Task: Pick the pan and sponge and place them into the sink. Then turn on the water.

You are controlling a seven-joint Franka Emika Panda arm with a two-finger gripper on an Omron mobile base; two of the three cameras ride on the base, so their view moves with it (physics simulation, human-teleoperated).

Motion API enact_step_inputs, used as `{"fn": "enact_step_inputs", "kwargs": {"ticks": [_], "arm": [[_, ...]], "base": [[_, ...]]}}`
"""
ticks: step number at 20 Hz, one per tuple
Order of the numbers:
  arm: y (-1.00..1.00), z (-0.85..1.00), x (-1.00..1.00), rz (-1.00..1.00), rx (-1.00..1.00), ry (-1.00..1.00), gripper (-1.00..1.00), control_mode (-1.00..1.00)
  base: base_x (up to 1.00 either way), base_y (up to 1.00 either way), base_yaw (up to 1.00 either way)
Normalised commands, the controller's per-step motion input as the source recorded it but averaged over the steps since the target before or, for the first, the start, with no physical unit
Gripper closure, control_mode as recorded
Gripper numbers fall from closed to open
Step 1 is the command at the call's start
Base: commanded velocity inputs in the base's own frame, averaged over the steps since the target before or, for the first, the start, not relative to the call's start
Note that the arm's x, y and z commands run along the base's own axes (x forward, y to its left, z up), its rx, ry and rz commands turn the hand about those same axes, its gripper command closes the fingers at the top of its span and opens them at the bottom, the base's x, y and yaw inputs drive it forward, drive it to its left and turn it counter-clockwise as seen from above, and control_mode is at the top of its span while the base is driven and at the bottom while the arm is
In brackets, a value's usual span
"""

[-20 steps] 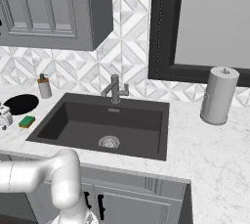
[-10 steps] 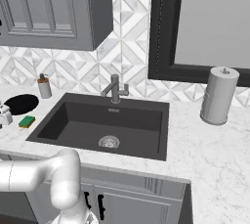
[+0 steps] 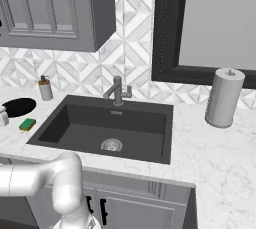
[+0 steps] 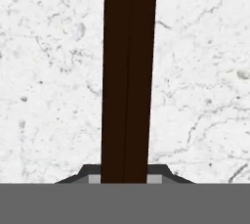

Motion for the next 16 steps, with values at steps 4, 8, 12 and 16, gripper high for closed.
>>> {"fn": "enact_step_inputs", "kwargs": {"ticks": [4, 8, 12, 16], "arm": [[-0.06, 0.47, -0.51, -0.03, 0.0, 0.0, 1.0, -1.0], [-0.11, 0.57, -0.25, -0.04, 0.0, -0.04, 1.0, -1.0], [-0.05, 0.57, -0.16, -0.01, 0.0, -0.16, 1.0, -1.0], [-0.05, 0.53, -0.21, -0.01, 0.0, -0.2, 1.0, -1.0]], "base": [[0.0, 0.0, 0.0], [0.0, 0.0, 0.0], [0.0, 0.0, 0.0], [0.0, 0.0, 0.0]]}}
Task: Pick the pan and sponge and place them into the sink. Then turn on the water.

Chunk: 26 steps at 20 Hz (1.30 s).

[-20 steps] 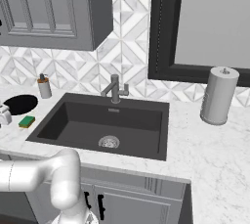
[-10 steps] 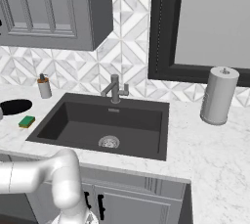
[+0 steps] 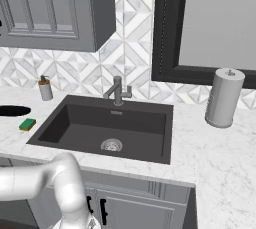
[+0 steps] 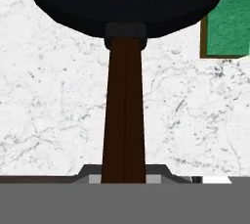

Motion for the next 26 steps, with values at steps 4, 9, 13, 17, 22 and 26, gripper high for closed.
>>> {"fn": "enact_step_inputs", "kwargs": {"ticks": [4, 9, 13, 17, 22, 26], "arm": [[-0.12, 0.5, -0.14, -0.01, 0.0, -0.2, 1.0, -1.0], [-0.06, 0.42, -0.06, -0.02, 0.0, -0.26, 1.0, -1.0], [-0.09, 0.39, -0.05, -0.02, 0.0, -0.25, 1.0, -1.0], [-0.36, 0.35, -0.02, -0.14, 0.0, -0.03, 1.0, -1.0], [-0.69, 0.06, 0.0, -0.32, 0.0, 0.03, 1.0, -1.0], [-0.67, 0.0, 0.0, -0.37, 0.0, 0.0, 1.0, -1.0]], "base": [[0.0, 0.0, 0.0], [0.0, 0.0, 0.0], [0.0, 0.0, 0.0], [0.0, 0.0, 0.0], [0.0, 0.0, 0.0], [0.0, 0.0, 0.0]]}}
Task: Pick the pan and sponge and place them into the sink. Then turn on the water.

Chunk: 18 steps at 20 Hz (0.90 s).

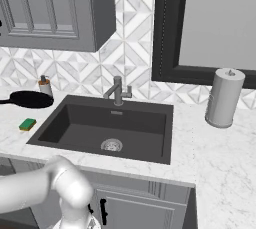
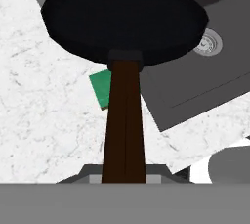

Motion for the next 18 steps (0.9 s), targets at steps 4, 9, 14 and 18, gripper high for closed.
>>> {"fn": "enact_step_inputs", "kwargs": {"ticks": [4, 9, 14, 18], "arm": [[-0.6, 0.0, 0.0, -0.36, 0.0, 0.02, 1.0, -1.0], [-0.62, 0.0, 0.0, -0.32, 0.0, 0.05, 1.0, -1.0], [-0.68, 0.0, 0.03, -0.21, 0.05, 0.09, 1.0, -1.0], [-0.71, -0.01, 0.1, -0.19, 0.01, 0.05, 1.0, -1.0]], "base": [[0.0, 0.0, 0.0], [0.0, 0.0, 0.0], [0.0, 0.0, 0.0], [0.0, 0.0, 0.0]]}}
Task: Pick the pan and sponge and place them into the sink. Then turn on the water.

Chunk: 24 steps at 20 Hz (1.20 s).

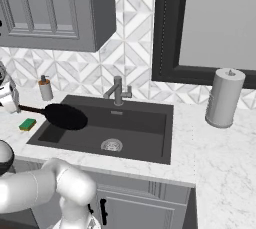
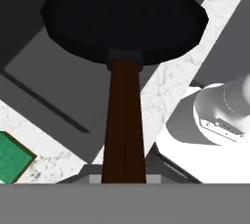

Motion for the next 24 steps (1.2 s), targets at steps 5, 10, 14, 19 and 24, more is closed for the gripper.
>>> {"fn": "enact_step_inputs", "kwargs": {"ticks": [5, 10, 14, 19, 24], "arm": [[-0.73, -0.03, 0.19, -0.13, 0.0, 0.0, 1.0, -1.0], [-0.48, -0.28, 0.02, -0.04, 0.0, 0.0, 1.0, -1.0], [-0.41, -0.39, 0.03, -0.03, 0.0, 0.0, 1.0, -1.0], [-0.41, -0.28, 0.13, -0.02, 0.0, 0.0, 1.0, -1.0], [-0.28, -0.37, 0.26, -0.02, 0.0, 0.0, 1.0, -1.0]], "base": [[0.0, 0.0, 0.0], [0.0, 0.0, 0.0], [0.0, 0.0, 0.0], [0.0, 0.0, 0.0], [0.0, 0.0, 0.0]]}}
